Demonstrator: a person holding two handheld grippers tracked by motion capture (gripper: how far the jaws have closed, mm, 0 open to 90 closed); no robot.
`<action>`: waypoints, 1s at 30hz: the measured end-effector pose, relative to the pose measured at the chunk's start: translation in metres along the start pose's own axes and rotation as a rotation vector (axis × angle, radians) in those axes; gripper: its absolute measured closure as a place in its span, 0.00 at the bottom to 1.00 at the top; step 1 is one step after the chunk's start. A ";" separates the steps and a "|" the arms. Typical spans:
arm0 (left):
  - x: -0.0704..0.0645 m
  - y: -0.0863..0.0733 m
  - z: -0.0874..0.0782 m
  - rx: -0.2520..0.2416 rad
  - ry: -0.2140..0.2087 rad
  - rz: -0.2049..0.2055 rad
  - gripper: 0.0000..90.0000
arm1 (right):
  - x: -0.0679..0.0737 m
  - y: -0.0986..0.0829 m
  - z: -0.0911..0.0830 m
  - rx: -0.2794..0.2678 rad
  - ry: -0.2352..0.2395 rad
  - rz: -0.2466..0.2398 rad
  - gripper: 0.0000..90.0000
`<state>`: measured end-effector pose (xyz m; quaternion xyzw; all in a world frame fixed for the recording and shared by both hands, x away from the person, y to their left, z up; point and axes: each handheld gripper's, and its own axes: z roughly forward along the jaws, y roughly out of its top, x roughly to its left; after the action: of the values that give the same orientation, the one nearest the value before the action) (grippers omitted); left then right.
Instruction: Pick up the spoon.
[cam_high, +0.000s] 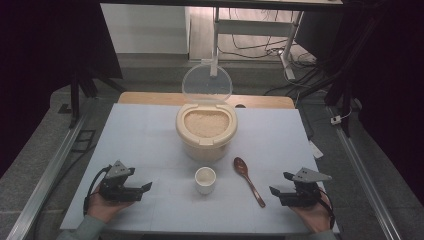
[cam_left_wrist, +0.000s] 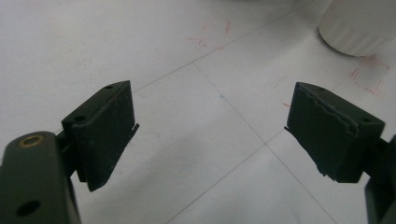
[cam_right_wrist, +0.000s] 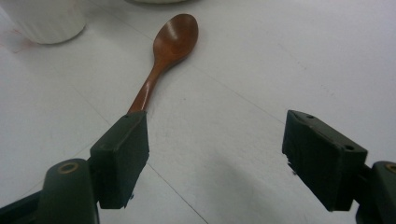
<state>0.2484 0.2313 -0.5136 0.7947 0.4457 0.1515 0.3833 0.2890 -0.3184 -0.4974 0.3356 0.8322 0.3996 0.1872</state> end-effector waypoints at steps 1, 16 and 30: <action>0.000 0.000 0.000 0.000 0.000 0.000 0.17 | 0.000 0.000 0.000 -0.005 0.002 0.001 0.26; 0.001 0.000 0.001 -0.004 -0.003 -0.002 0.16 | 0.001 0.001 0.000 0.015 -0.009 -0.002 0.30; 0.000 0.001 0.002 0.003 -0.003 0.006 0.15 | 0.006 0.013 -0.006 0.026 -0.002 0.024 0.33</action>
<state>0.2499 0.2299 -0.5147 0.7967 0.4430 0.1506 0.3826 0.2868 -0.3112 -0.4835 0.3482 0.8332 0.3906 0.1788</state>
